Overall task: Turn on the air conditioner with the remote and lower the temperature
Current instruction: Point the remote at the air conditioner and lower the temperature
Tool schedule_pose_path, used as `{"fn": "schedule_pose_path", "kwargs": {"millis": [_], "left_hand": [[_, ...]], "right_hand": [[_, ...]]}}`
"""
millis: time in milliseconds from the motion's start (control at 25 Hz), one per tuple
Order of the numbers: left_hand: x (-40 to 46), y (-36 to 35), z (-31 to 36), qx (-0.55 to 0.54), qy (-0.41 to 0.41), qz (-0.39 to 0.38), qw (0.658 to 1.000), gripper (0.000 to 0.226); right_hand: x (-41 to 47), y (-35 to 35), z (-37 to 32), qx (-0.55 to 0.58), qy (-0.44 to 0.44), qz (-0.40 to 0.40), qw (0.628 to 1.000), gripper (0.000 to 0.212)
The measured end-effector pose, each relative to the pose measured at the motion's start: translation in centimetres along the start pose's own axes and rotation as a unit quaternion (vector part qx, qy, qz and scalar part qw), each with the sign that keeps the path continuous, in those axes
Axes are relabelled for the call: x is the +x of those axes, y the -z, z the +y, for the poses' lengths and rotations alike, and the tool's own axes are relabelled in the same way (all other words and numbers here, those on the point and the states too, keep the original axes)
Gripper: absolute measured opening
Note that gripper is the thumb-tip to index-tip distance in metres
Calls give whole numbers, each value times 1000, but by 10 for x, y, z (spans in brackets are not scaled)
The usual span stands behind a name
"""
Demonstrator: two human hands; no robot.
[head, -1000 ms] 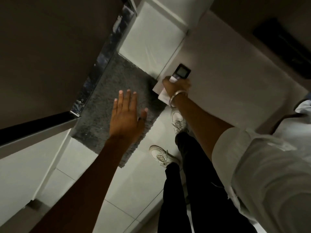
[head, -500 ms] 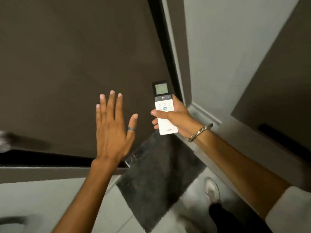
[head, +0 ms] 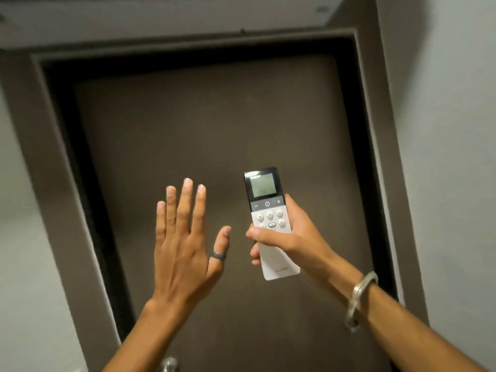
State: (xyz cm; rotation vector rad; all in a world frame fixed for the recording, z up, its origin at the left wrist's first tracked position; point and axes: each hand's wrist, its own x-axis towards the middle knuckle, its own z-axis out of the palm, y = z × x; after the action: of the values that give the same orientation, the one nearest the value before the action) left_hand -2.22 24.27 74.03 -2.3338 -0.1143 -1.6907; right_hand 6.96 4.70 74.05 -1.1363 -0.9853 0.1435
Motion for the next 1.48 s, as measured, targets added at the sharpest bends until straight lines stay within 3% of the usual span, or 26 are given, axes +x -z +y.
{"fn": "schedule_pose_path", "kwargs": {"millis": [280, 680, 880, 1240, 1480], "left_hand": [[70, 42, -35, 59, 2, 82, 995, 78], [102, 66, -41, 90, -13, 132, 987, 77], [106, 72, -43, 92, -11, 135, 987, 78], [107, 75, -41, 87, -12, 142, 986, 78], [106, 78, -36, 83, -10, 141, 986, 79]], "right_hand": [[48, -42, -73, 45, 77, -86, 992, 39], [56, -52, -99, 52, 106, -45, 992, 39], [50, -49, -106, 43, 101, -38, 993, 41], [45, -54, -114, 18, 120, -24, 992, 25], [40, -54, -117, 28, 116, -23, 993, 32]]}}
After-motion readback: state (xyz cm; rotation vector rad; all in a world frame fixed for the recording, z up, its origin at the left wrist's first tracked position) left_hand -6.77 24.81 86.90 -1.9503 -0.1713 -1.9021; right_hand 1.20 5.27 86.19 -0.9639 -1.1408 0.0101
